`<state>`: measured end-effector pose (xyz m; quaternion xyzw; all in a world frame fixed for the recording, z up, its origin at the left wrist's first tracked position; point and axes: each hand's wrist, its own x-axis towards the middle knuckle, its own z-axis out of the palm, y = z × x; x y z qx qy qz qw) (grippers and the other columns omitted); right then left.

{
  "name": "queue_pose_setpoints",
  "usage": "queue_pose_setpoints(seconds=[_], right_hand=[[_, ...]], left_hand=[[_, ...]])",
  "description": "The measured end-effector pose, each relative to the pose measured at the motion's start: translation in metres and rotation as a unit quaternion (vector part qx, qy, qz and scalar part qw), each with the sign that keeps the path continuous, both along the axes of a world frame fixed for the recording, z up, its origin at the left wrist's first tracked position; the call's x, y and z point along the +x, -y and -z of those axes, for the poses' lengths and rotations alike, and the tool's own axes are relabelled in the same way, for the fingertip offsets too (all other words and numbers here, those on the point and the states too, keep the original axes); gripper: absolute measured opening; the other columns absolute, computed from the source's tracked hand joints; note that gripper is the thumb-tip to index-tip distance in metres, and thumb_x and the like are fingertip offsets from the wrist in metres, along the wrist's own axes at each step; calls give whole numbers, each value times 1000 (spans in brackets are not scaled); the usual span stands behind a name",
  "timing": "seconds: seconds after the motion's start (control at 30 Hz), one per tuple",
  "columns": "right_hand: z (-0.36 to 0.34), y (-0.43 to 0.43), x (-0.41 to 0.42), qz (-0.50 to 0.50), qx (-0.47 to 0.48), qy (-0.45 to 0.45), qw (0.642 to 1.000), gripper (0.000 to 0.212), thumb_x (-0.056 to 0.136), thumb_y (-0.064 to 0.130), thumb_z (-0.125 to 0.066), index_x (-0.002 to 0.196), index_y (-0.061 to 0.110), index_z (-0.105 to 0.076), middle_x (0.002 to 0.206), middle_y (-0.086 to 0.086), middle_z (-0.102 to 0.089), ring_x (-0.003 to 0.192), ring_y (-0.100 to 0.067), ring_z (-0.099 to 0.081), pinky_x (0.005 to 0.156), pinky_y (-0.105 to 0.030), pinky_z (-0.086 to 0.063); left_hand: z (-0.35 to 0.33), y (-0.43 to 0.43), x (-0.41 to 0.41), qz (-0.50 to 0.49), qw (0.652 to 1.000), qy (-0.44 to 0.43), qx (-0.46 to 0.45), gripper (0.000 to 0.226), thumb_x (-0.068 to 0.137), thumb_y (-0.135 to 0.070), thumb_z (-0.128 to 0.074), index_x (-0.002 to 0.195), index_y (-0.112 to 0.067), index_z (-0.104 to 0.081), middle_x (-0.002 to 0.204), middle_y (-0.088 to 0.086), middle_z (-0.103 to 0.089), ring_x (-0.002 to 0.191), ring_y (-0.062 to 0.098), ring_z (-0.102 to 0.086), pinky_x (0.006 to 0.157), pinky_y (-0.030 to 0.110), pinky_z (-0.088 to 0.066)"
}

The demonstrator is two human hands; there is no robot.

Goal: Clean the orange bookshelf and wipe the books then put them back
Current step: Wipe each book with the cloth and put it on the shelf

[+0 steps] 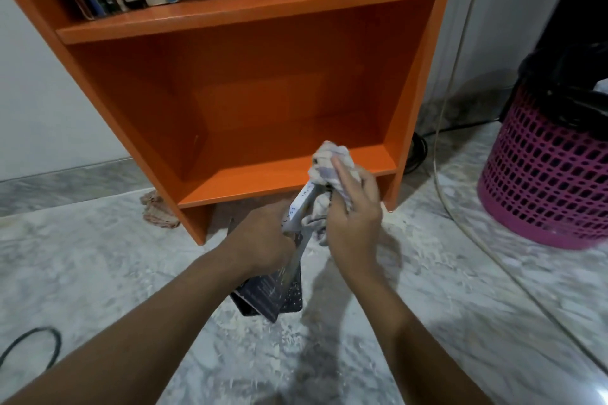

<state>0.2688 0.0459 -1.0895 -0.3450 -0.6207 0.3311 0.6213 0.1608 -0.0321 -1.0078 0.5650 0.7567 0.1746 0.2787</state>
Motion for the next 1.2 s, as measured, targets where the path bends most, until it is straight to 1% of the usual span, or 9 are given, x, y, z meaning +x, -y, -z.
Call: queue_pose_setpoints(seconds=[0.1,0.23,0.3,0.47,0.57,0.83,1.03,1.13,1.2], right_hand=[[17,6,-14,21,71,36,997,63,81,-17,-47,137,14,-48,124,-2,-46,110,-7,-51,85,-11,-43],[25,-16,-11,78,-197,-63,975,58,91,-12,-45,137,22,-55,116,10,-50,105,8,-53,76,-5,-43],[22,-18,-2,108,-214,-86,967,56,91,-14,-43,133,17,-59,121,4,-52,107,18,-50,80,2,-39],[13,5,-2,33,-90,-18,995,62,87,-14,-47,137,22,-53,115,8,-53,81,11,-51,65,-5,-39],[26,25,-10,-29,27,48,998,60,85,-4,-46,137,25,-53,124,-1,-53,96,-21,-58,77,-11,-40],[53,61,-8,-140,215,118,959,51,78,-9,-45,122,12,-59,112,-6,-52,102,-22,-51,92,-22,-40],[-1,31,-2,-28,-40,-38,998,52,88,-14,-43,128,13,-61,117,-2,-56,92,3,-55,73,-5,-43],[-6,12,-9,-32,-103,-3,994,47,93,-7,-46,130,18,-60,125,4,-54,98,17,-52,75,-6,-42],[4,23,-19,-73,-80,27,994,54,89,-4,-44,129,27,-61,127,2,-54,99,6,-57,76,-14,-49]], left_hand=[[-2,1,6,8,998,52,19,23,96,-9,-51,112,-25,-55,90,2,-66,74,23,-63,64,37,-53],[2,8,0,-3,995,103,7,34,98,-16,-51,126,-35,-51,108,2,-69,90,26,-69,81,49,-58],[5,10,-5,-17,991,131,7,34,99,-19,-53,128,-35,-54,110,-2,-70,94,22,-70,86,51,-57],[3,4,-9,-37,976,214,10,28,101,-21,-52,120,-38,-61,101,-2,-75,87,23,-73,83,48,-59],[-2,2,-12,-73,959,272,27,22,100,-22,-54,112,-37,-64,93,0,-77,81,26,-74,77,45,-60],[2,1,-38,-151,931,329,51,22,102,-26,-48,113,-28,-68,107,-2,-75,97,21,-71,83,38,-55],[0,-1,-43,-178,921,344,30,22,102,-32,-47,117,-30,-63,93,3,-77,79,26,-75,66,38,-58],[-2,-1,-40,-180,921,345,29,23,102,-33,-48,120,-30,-62,95,3,-77,76,24,-75,61,35,-57],[-1,-3,-38,-181,919,349,33,24,102,-33,-49,122,-29,-62,99,6,-76,80,27,-74,63,37,-58]])
